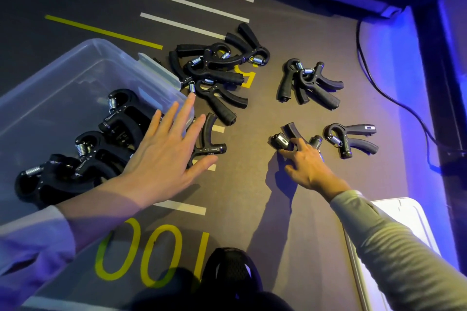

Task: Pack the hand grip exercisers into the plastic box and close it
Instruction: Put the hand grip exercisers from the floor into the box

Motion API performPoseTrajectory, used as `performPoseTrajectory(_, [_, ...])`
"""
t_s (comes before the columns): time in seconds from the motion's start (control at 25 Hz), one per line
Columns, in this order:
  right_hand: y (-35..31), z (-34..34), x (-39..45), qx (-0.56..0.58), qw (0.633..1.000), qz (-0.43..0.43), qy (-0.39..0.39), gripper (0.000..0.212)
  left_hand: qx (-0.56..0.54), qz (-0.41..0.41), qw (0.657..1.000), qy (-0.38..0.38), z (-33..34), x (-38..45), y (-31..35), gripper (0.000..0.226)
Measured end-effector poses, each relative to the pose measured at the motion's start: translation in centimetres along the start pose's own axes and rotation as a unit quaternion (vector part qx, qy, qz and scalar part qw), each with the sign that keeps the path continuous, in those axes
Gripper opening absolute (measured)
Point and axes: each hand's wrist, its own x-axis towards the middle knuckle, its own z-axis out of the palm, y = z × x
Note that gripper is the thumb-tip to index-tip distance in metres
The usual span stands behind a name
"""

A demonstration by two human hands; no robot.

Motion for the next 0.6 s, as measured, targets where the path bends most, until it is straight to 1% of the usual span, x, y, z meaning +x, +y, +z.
performPoseTrajectory(0.08, [-0.3, -0.1, 0.1, 0.03, 0.999, 0.005, 0.018, 0.05, -0.021, 0.003, 1.0, -0.001, -0.2, 0.1, -0.1, 0.082])
performPoseTrajectory(0.16, [-0.7, -0.8, 0.0, 0.128, 0.99, 0.015, 0.065, 0.044, -0.041, 0.01, 0.999, 0.001, -0.5, -0.2, -0.5, 0.083])
performPoseTrajectory(0.24, [-1.4, -2.4, -0.2, 0.222, 0.965, 0.026, 0.136, 0.042, -0.047, 0.021, 0.999, 0.014, -0.9, -0.8, -1.0, 0.084])
performPoseTrajectory(0.36, [-3.7, -5.8, -0.9, 0.29, 0.929, 0.014, 0.227, 0.036, -0.035, 0.024, 0.998, 0.042, -2.0, -1.9, -2.3, 0.081])
performPoseTrajectory(0.4, [-4.8, -7.1, -1.2, 0.302, 0.917, -0.005, 0.26, 0.036, -0.028, 0.014, 0.998, 0.054, -2.5, -2.3, -3.1, 0.079])
performPoseTrajectory(0.48, [-7.8, -9.9, -1.9, 0.302, 0.892, -0.069, 0.328, 0.044, -0.015, -0.016, 0.996, 0.082, -3.5, -3.2, -5.0, 0.074])
performPoseTrajectory(0.56, [-11.4, -12.4, -2.7, 0.271, 0.87, -0.165, 0.378, 0.048, -0.008, -0.058, 0.993, 0.101, -4.4, -4.6, -7.4, 0.072])
performPoseTrajectory(0.6, [-13.4, -13.4, -3.0, 0.235, 0.86, -0.212, 0.4, 0.048, -0.007, -0.081, 0.991, 0.106, -4.7, -5.4, -8.6, 0.072])
